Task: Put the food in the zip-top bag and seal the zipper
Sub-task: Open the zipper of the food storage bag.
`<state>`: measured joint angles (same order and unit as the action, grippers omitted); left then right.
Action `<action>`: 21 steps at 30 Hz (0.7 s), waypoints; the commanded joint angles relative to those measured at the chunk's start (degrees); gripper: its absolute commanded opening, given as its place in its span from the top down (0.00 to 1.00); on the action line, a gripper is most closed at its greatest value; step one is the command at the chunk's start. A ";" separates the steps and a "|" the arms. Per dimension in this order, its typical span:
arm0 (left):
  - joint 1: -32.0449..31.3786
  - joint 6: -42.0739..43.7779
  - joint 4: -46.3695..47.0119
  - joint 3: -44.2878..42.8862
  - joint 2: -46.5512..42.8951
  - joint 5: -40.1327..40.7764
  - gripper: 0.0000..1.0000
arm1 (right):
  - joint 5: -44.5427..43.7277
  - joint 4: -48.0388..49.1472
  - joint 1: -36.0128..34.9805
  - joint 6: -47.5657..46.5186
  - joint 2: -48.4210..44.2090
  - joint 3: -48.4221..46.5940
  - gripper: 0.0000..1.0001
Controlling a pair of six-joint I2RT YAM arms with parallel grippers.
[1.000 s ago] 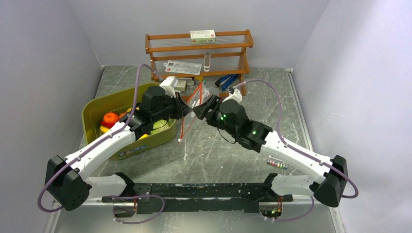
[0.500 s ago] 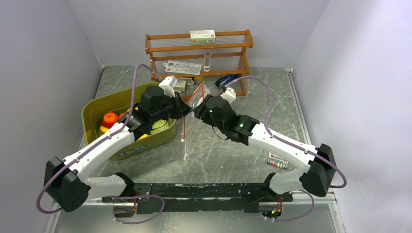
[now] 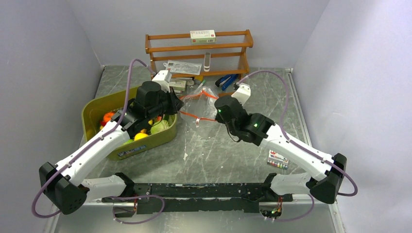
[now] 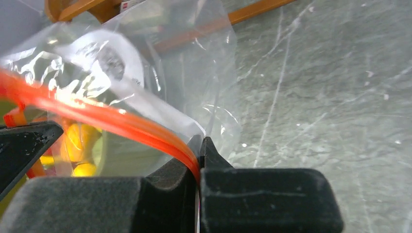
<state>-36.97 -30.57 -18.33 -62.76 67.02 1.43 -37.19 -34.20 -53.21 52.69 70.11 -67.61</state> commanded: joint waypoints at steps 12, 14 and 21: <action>-0.18 1.53 -0.02 0.79 -1.29 -7.75 0.92 | 0.59 -5.07 0.17 -12.92 -5.09 -1.80 1.00; -0.18 1.05 3.61 2.61 -3.13 -13.05 0.85 | 4.91 -0.85 0.16 -14.81 -6.55 0.02 1.00; -0.21 0.79 7.65 7.21 -8.90 -19.65 0.42 | 6.73 -6.71 0.26 -14.91 -5.45 -2.10 1.00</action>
<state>-37.54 -29.91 -15.46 -56.73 61.17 -11.84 -32.49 -37.76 -53.25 40.03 63.55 -67.85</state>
